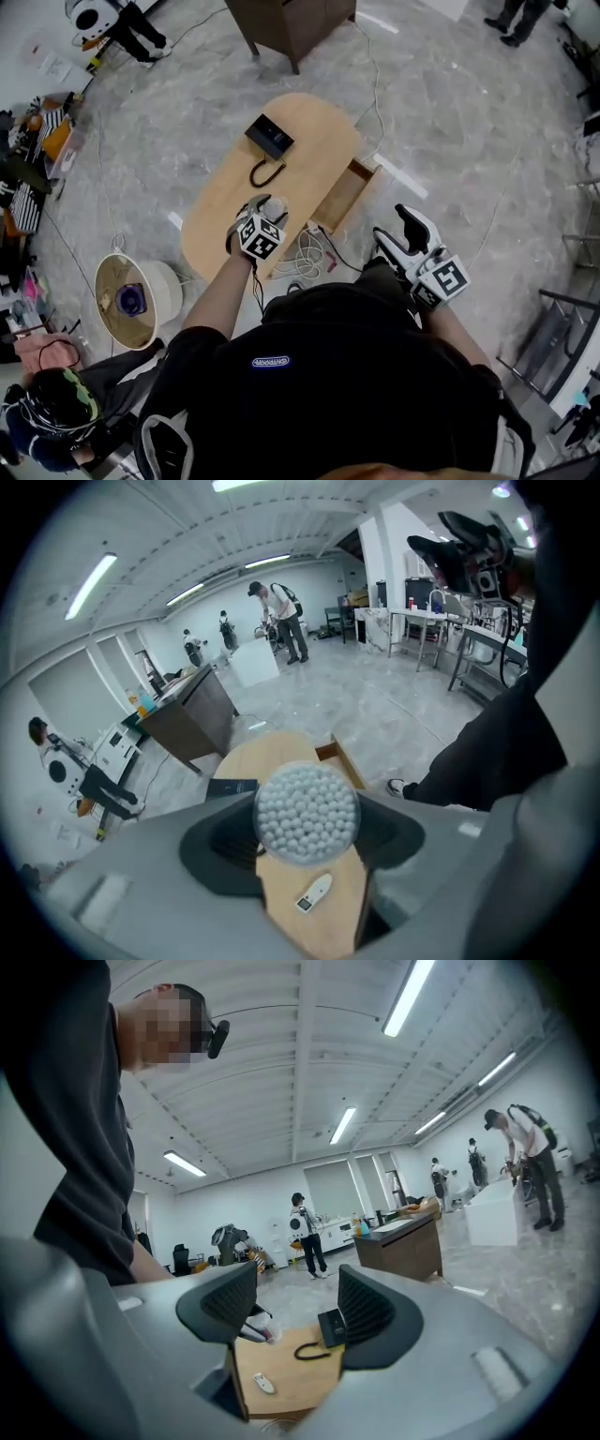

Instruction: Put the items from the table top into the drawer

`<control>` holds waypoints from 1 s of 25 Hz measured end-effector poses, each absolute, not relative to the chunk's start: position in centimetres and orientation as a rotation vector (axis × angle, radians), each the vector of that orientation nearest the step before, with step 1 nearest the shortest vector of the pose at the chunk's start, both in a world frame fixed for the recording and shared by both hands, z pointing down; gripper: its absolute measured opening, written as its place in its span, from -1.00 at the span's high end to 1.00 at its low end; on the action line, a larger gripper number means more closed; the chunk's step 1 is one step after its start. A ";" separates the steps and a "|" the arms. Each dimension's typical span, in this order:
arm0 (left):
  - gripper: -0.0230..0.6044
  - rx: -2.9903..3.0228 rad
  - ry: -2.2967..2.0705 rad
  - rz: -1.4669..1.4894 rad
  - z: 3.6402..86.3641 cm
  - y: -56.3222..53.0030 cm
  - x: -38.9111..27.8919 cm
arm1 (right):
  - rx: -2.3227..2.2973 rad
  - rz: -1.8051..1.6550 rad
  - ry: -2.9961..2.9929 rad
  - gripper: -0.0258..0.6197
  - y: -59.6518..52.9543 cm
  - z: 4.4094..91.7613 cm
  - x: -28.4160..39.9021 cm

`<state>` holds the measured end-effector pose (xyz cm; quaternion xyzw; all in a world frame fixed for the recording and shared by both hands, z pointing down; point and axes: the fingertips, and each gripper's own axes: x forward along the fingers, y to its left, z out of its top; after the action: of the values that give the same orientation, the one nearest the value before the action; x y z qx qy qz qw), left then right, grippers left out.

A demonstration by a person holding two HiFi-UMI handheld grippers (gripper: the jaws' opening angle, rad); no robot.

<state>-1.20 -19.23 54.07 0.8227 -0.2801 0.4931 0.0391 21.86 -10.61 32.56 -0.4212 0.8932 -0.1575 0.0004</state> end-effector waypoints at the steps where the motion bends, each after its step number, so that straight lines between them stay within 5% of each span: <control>1: 0.05 2.544 -0.834 1.519 53.8 -19.4 0.5 | -1.346 -0.495 2.780 0.03 -10.7 32.8 23.3; 12: 0.05 2.619 -0.571 1.564 58.4 -19.2 13.7 | -1.564 -0.769 2.685 0.03 -7.9 44.1 31.5; 25: 0.05 2.474 -0.578 1.703 73.8 -20.3 18.2 | -1.703 -0.860 2.503 0.02 -5.0 48.6 38.2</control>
<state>18.18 -20.28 73.80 0.8081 -0.1889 0.5564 0.0415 38.17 -5.02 48.61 -0.5412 0.7953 -0.2731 -0.0029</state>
